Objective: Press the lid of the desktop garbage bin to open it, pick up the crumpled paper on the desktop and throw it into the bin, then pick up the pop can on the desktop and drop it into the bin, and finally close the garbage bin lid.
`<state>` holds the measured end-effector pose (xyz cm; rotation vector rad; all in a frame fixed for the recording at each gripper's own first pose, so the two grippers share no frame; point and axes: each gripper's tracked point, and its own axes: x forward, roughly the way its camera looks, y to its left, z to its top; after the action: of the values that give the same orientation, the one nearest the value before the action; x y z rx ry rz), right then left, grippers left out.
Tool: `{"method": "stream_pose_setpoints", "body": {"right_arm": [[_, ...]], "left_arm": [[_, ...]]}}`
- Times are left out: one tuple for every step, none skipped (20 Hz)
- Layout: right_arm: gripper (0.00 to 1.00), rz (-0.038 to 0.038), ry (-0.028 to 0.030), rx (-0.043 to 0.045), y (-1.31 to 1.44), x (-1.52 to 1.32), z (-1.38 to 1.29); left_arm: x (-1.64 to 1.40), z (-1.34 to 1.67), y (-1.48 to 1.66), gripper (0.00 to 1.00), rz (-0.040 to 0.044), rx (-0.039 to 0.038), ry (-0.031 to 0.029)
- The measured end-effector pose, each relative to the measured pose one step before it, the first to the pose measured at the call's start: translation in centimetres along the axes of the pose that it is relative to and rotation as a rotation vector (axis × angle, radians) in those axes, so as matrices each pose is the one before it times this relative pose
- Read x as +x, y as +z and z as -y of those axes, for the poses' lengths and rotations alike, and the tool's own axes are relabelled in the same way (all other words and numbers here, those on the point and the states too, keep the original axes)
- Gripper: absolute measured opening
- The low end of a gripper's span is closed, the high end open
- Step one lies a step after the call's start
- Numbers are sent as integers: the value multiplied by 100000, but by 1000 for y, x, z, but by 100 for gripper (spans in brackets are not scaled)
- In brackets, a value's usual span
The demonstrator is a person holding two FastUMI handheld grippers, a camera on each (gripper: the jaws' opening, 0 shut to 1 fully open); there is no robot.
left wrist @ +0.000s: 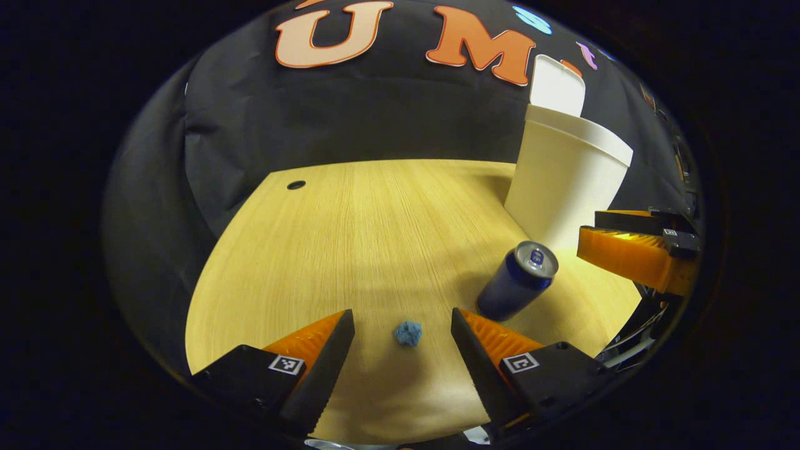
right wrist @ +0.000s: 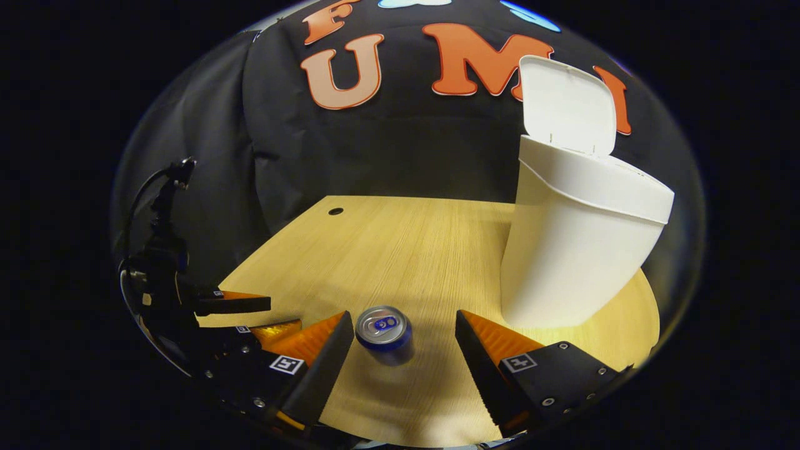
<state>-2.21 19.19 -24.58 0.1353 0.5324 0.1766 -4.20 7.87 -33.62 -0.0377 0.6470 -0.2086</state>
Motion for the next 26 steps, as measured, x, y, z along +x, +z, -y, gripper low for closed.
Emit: {"method": "stream_pose_setpoints", "body": {"right_arm": [[99, -1414, 219, -699, -551, 457, -251], [99, -1070, 63, -590, -598, 372, -211], [99, -1260, -362, -485, -530, 510, -38], [99, -1342, -312, -304, -542, 429, 2], [99, -1021, 184, -122, -270, 453, -30], [99, -910, 117, -196, -298, 311, -148], [99, -748, 89, -171, -184, 418, -96], [99, -821, 89, -40, -349, 493, -192], [99, -789, 88, 174, -183, 378, -129], [99, -817, 5, 63, -332, 383, -80], [99, -921, -221, -60, -159, 131, 19], [99, -332, -129, 13, -58, 71, -101], [99, -497, -115, 67, -134, 284, -135], [99, -401, -3, 76, -395, 602, -111], [99, -580, -262, 81, -213, 466, 64], [99, -472, 59, 313, -164, 213, 26], [99, -501, 31, 468, -108, 291, 14], [99, -454, 175, 604, -163, 194, -43], [99, -807, 82, 495, -145, 233, -51], [99, -994, 75, 327, -238, 167, 73], [99, -450, 241, 207, 49, 202, 0], [99, -532, 294, 107, -162, 186, -107], [99, -541, 378, -153, -90, 167, -50], [97, -448, -133, -218, -102, 81, 22], [95, -631, -18, -237, -113, 171, 22], [91, -812, -207, -98, -295, 229, -63]], "left_arm": [[542, -85, -425, 98, -786, -279, -57], [631, 91, -471, 98, -908, 233, -29], [467, -123, -71, 98, -642, 638, 64], [673, -245, -97, 98, -223, 949, 236], [496, -4, -75, 98, -242, 1036, -496], [442, 200, -120, 100, -367, 1081, -412], [356, 34, 107, 96, -484, 935, -181], [-63, 199, -280, 98, -548, 609, -597], [163, 69, -231, 98, -869, 624, -447], [527, 0, -501, 96, -756, 845, -364], [472, -11, -553, 96, -1210, 1372, -109], [389, -62, -539, 98, -920, 1424, 624], [401, 52, -450, 98, -932, 913, -349], [230, 171, -775, 98, -1846, 534, 374], [-520, 9, 260, 98, 3449, 1666, -112], [637, 216, 126, 97, -163, 855, -933], [8, 75, 114, 87, 274, 900, 98], [380, 70, 263, 82, 1013, 339, -383], [166, -5, 121, 82, -625, -197, 395], [469, 126, 350, 82, 623, -327, -277], [255, -248, -9, 72, -611, -173, 1556], [64, 30, 219, 63, 489, -620, 429], [91, 193, 214, 53, -228, -67, 125], [131, -48, -138, 53, -203, 136, 776], [-262, 14, 57, 33, -400, -179, 361], [67, -11, -30, 29, -59, -898, 247]]}}
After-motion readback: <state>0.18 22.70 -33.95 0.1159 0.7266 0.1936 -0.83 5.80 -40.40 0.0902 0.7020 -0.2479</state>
